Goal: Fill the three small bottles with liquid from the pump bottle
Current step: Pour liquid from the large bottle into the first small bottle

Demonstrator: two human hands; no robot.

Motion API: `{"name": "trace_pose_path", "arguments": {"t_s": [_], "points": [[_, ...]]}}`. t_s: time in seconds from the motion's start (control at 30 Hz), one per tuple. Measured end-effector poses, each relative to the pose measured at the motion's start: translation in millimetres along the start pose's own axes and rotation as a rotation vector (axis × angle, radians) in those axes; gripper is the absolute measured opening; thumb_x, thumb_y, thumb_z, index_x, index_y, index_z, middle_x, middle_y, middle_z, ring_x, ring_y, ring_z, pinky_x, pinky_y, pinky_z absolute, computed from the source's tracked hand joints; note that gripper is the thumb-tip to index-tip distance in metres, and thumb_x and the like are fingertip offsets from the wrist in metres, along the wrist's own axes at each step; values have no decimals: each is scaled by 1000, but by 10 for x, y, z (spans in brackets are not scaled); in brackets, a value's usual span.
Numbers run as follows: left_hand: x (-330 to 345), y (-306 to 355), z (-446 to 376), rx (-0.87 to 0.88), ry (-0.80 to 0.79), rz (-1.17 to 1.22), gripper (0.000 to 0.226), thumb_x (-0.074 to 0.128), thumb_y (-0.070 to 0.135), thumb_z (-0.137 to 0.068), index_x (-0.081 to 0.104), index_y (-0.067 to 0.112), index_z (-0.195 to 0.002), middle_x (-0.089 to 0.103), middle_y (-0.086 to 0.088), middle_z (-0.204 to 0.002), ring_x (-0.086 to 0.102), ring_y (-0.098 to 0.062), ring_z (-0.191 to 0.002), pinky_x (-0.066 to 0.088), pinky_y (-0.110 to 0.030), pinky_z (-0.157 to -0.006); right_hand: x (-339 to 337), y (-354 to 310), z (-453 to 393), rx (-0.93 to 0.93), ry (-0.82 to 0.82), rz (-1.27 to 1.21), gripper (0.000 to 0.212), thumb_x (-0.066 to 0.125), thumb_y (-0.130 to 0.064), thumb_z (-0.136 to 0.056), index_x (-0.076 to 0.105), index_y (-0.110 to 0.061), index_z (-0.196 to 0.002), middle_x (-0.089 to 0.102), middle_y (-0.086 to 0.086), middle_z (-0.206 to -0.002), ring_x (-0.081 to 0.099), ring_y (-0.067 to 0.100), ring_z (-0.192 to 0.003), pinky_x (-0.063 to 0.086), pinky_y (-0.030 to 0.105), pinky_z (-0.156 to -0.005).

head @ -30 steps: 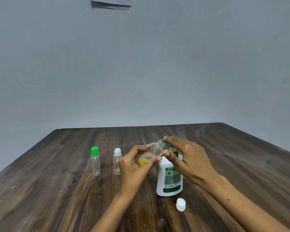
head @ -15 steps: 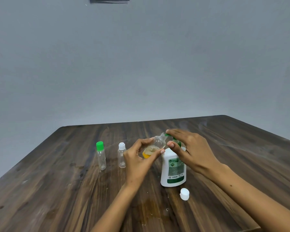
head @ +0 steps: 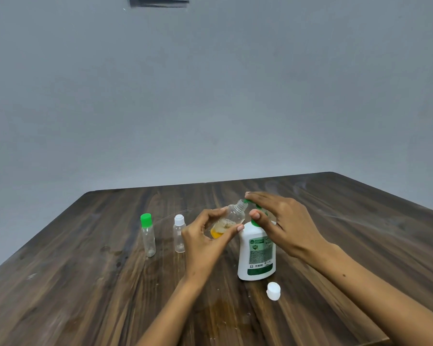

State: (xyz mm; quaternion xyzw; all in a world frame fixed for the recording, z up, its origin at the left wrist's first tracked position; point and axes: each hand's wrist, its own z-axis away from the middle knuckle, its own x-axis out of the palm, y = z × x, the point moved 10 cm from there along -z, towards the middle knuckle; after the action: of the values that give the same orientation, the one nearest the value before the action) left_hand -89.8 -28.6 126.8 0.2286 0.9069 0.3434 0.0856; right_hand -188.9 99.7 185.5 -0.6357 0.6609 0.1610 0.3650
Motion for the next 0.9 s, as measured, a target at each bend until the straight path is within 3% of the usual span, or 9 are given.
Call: {"name": "trace_pose_path", "arguments": {"t_s": [0.17,0.33,0.53,0.9], "points": [[-6,-10,-2,14,1,-4,38,90,21,-62,73,12,-95,74,11,-93,70,-3,-93,53,-15,-82,3,-6,-24,3,12,-5,98,5,-85,-77,67,-21,-118,65,-8,-120,59,10,-110,41,21,-78],[5,2,-4,24,-8,-9,39,89,23,-62,73,11,-96,74,9,-95,69,-1,-94,54,-15,-81,34,25,3,22,-11,23,102,2,-88,-74,63,-23,-125,60,-7,-128,54,8,-118,28,5,-82],[3,9,-9,27,-6,2,40,88,27,-61,73,11,-95,74,11,-94,69,0,-93,54,-15,-81,43,24,-5,13,-10,19,99,4,-86,-76,63,-23,-125,60,-7,-129,55,9,-117,37,17,-84],[-1,-20,-4,25,-4,8,39,90,23,-61,73,10,-94,75,9,-93,70,-2,-92,53,-15,-80,38,30,-6,13,-5,34,98,3,-86,-76,62,-24,-125,59,-9,-130,54,7,-118,28,5,-84]]}}
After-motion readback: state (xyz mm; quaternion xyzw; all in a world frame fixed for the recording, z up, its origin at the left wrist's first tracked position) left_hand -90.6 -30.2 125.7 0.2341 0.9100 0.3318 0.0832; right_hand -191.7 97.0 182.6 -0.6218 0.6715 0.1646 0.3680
